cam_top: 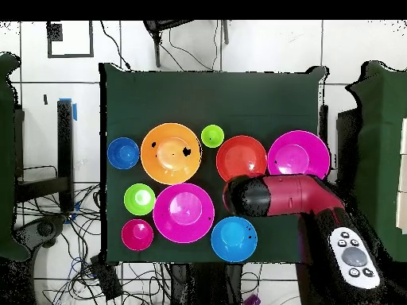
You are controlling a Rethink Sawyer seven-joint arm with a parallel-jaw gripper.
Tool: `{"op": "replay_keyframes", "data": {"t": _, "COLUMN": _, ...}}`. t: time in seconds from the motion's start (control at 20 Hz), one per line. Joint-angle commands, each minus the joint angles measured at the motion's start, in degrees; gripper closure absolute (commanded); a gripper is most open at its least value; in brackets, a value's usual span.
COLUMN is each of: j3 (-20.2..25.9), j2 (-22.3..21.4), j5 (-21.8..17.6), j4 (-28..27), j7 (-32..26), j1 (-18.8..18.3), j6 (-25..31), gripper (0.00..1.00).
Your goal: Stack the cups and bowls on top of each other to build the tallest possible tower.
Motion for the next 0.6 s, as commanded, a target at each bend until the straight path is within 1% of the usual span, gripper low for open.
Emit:
{"op": "replay_keyframes", "data": {"t": 0.05, "j3": 2.94, "j2": 1.28, "j5": 2.85, "j4": -0.23, "j7": 4.41, "j1": 5.12, "j6": 2.47, "gripper": 1.0}}
{"op": "replay_keyframes", "data": {"t": 0.3, "j3": 1.38, "j2": 2.61, "j5": 3.98, "j4": -1.21, "j7": 6.6, "j1": 7.95, "j6": 0.69, "gripper": 1.0}}
{"op": "replay_keyframes", "data": {"t": 0.4, "j3": 0.71, "j2": 3.05, "j5": 3.98, "j4": -1.37, "j7": 6.57, "j1": 8.35, "j6": -0.17, "gripper": 1.0}}
{"op": "replay_keyframes", "data": {"t": 0.6, "j3": 0.06, "j2": 2.43, "j5": 3.94, "j4": -1.13, "j7": 5.98, "j1": 8.93, "j6": -0.46, "gripper": 1.0}}
